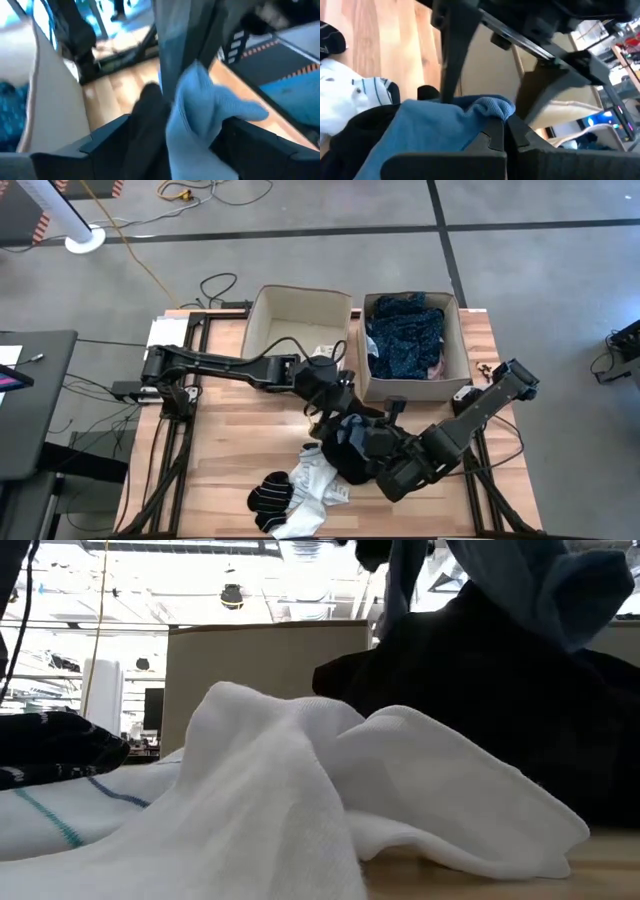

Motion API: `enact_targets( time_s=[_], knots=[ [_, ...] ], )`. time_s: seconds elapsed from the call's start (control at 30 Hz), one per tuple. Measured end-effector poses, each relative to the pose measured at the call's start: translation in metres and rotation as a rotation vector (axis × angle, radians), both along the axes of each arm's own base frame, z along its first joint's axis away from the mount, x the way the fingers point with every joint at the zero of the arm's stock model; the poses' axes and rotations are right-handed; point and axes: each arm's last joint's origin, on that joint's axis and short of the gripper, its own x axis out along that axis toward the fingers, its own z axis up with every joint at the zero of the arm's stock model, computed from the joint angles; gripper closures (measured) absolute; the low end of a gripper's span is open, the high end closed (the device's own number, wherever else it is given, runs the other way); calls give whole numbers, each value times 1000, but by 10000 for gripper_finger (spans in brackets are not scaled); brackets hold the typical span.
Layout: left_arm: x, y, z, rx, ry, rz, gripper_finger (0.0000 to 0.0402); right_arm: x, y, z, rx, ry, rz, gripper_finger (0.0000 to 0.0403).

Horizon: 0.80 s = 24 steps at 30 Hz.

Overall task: Sort clothes
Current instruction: Put the blue sock into the right laundry organizer

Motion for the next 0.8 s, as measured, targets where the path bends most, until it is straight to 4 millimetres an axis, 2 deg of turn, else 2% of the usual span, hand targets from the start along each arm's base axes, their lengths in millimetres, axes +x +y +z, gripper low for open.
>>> enact_targets(
  time_s=[0.1,0.2,0.3,0.43,0.47,0.63,0.8],
  knots=[
    [2,-1,4,-4,-50,-7,106,0,1,1,-12,6,17,403],
    [2,-2,7,-9,-80,-68,144,1,1,1,-23,14,26,403],
    [1,-3,6,9,-85,-120,216,2,0,1,-23,17,24,403],
    [0,1,4,75,-91,-162,352,1,-1,1,-18,19,28,402],
    [-1,3,5,72,-93,-181,376,0,-1,2,-23,21,26,400],
    [-3,18,14,75,-129,-169,396,-3,-4,1,1,5,-28,374],
    [-11,42,34,101,-222,-113,398,-14,-8,-2,61,12,-115,310]
  ],
)
